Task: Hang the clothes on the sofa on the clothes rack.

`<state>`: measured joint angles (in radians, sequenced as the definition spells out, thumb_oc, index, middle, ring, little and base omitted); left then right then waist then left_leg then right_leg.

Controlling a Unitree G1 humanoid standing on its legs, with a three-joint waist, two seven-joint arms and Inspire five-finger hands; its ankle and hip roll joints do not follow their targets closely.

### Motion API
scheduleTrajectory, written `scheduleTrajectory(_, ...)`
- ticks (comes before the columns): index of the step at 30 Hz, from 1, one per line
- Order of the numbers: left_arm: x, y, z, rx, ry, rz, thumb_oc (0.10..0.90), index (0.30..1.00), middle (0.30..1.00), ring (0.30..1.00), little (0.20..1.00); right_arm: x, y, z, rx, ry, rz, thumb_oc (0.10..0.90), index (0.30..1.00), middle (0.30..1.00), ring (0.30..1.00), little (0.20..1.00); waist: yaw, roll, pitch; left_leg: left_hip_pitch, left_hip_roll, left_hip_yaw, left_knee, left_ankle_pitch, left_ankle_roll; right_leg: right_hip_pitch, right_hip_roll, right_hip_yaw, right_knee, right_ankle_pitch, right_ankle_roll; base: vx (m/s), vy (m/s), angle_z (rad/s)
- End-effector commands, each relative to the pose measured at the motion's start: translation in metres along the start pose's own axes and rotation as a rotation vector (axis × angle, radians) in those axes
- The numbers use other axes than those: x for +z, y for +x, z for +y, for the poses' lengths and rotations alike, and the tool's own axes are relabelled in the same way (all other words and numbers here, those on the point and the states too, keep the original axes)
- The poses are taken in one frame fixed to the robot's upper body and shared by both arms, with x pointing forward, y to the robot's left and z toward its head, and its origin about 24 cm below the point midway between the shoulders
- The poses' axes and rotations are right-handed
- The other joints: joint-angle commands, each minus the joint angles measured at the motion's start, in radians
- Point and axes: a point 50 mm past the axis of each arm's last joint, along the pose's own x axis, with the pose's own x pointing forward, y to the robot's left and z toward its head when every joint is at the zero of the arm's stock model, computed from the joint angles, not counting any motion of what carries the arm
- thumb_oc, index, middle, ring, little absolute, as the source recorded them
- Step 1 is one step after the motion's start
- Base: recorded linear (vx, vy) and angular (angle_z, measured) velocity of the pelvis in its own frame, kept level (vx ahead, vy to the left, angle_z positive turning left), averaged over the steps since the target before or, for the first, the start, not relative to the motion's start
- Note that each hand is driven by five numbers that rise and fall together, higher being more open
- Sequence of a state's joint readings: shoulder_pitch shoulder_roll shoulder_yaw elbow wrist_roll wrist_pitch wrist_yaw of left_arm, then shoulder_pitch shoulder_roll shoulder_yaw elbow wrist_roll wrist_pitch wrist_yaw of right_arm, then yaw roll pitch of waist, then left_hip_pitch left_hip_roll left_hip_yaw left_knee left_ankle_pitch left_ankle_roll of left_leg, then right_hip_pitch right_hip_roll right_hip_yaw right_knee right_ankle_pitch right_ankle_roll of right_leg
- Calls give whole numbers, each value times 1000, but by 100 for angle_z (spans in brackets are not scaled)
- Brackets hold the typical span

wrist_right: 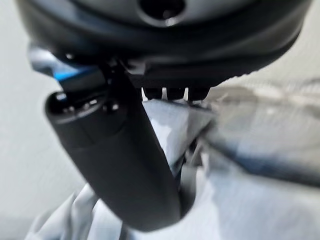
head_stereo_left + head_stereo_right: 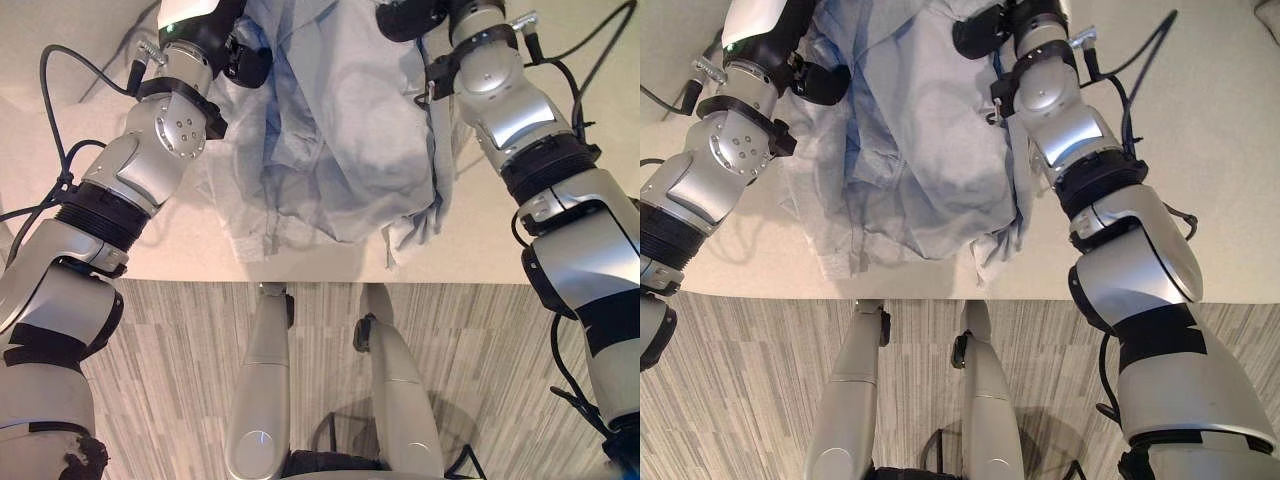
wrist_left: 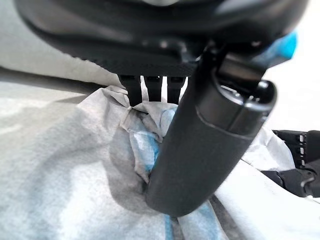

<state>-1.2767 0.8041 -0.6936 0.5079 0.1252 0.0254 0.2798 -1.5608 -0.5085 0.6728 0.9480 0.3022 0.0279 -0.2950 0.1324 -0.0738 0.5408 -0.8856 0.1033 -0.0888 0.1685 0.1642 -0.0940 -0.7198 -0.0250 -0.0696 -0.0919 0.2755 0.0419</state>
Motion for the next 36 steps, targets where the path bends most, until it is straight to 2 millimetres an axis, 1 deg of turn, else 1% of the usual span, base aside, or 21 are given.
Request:
scheduleTrajectory(1,25,18,53,160,56,-121,800,900,900,900,900,47,10,-30,-79,36,-172,800,900,900,900,900,40,20,-21,212,50,-92,-256,-28,-8,94,-105,-2,5,-158,-21,0,0,0)
scheduleTrajectory(3,23,18,54,166,62,-116,800,900,900,900,900,41,9,-29,-70,-3,-161,800,900,900,900,900,39,15,-21,208,51,-92,-256,-30,-11,93,-104,-3,5,-158,-21,17,3,0)
scheduleTrajectory(4,17,16,54,167,75,-96,800,900,900,900,900,32,7,-26,-54,-57,-147,800,900,900,900,900,36,11,-21,226,58,-89,-256,-44,-14,109,-100,-2,5,-164,-21,0,0,0)
scheduleTrajectory(5,18,17,58,177,78,-101,800,900,900,900,900,36,8,-29,-61,-58,-156,800,900,900,900,900,33,8,-21,208,53,-91,-256,-32,-13,92,-104,-2,5,-157,-20,0,0,0)
scheduleTrajectory(6,10,14,61,177,109,-81,800,900,900,900,900,19,4,-32,-46,-128,-125,800,900,900,900,900,25,-6,-21,217,54,-91,-256,-40,-16,99,-102,0,5,-159,-22,0,0,0)
scheduleTrajectory(8,4,11,58,163,129,-66,800,900,900,900,900,1,0,-33,-33,-158,-82,800,900,900,900,900,25,-13,-21,234,58,-88,-256,-52,-17,114,-99,0,5,-164,-23,19,-13,-1)
scheduleTrajectory(11,0,10,62,169,146,-57,800,900,900,900,900,-4,1,-36,-32,-189,-61,800,900,900,900,900,22,-19,-21,217,54,-93,-256,-42,-15,98,-103,1,5,-157,-22,0,0,0)
scheduleTrajectory(14,-10,5,60,151,194,-34,800,900,900,900,900,-22,-2,-33,9,-272,-9,800,900,900,900,900,23,-26,-21,230,58,-93,-256,-60,-14,107,-99,0,5,-161,-23,11,-3,0)
scheduleTrajectory(17,-13,2,60,151,206,-26,800,900,900,900,900,-29,-4,-33,29,-324,13,800,900,900,900,900,23,-30,-21,222,58,-95,-256,-65,-12,99,-98,0,5,-159,-24,0,0,0)
scheduleTrajectory(18,-12,3,63,159,208,-29,800,900,900,900,900,-26,-3,-35,23,-325,7,800,900,900,900,900,20,-32,-21,208,55,-97,-256,-56,-12,86,-101,0,5,-153,-24,0,0,0)
scheduleTrajectory(19,-15,1,60,149,212,-23,800,900,900,900,900,-35,-5,-33,46,-366,27,800,900,900,900,900,19,-36,-21,218,58,-96,-256,-68,-11,94,-97,2,5,-159,-24,0,0,0)
scheduleTrajectory(23,-16,0,62,149,222,-20,800,900,900,900,900,-45,-10,-28,81,-396,43,800,900,900,900,900,13,-42,-21,197,55,-95,-256,-63,-7,72,-99,1,5,-151,-23,0,0,0)
scheduleTrajectory(24,-20,-4,54,126,219,-16,800,900,900,900,900,-58,-16,-20,114,-399,64,800,900,900,900,900,21,-40,-21,230,64,-90,-256,-83,-8,101,-90,2,5,-163,-25,0,0,0)
scheduleTrajectory(25,-20,-5,55,123,224,-19,544,516,516,516,516,-62,-20,-18,140,-407,68,800,900,900,900,900,19,-44,-21,221,61,-93,-256,-81,-5,93,-92,0,5,-160,-24,34,-31,-2)
scheduleTrajectory(26,-20,-6,54,110,233,-24,400,300,300,300,300,-69,-24,-15,172,-422,77,800,900,900,900,900,19,-46,-21,219,61,-93,-256,-83,-4,90,-92,-2,5,-159,-25,-32,-7,-1)
scheduleTrajectory(27,-18,-5,59,122,236,-29,400,300,300,300,300,-65,-22,-19,161,-424,69,800,900,900,900,900,14,-49,-21,196,55,-96,-256,-69,-3,69,-96,-3,5,-150,-24,0,0,0)
scheduleTrajectory(28,-18,-7,57,105,251,-40,400,300,300,300,300,-73,-28,-15,203,-446,76,733,799,799,799,799,15,-51,-21,198,55,-95,-256,-72,-3,68,-95,-4,5,-148,-25,0,0,0)
scheduleTrajectory(29,-19,-9,57,92,263,-39,400,300,300,300,300,-77,-31,-16,224,-463,81,400,300,300,300,300,13,-54,-21,197,54,-93,-256,-72,-3,67,-98,-7,5,-146,-25,0,0,0)
scheduleTrajectory(30,-19,-9,56,91,262,-40,400,300,300,300,300,-78,-32,-16,224,-463,82,400,300,300,300,300,13,-54,-21,198,54,-93,-256,-72,-3,67,-98,-7,5,-146,-25,36,-18,3)
scheduleTrajectory(31,-23,-12,50,70,261,-31,400,300,300,300,300,-86,-37,-13,241,-455,98,400,300,300,300,300,19,-52,-21,230,61,-86,-256,-91,-4,95,-91,-4,5,-157,-26,30,-12,2)
scheduleTrajectory(36,-33,-19,54,69,279,-2,400,300,300,300,300,-94,-48,-26,215,-418,96,400,300,300,300,300,9,-57,-21,243,58,-84,-256,-97,-2,105,-93,-3,5,-154,-24,6,-3,0)
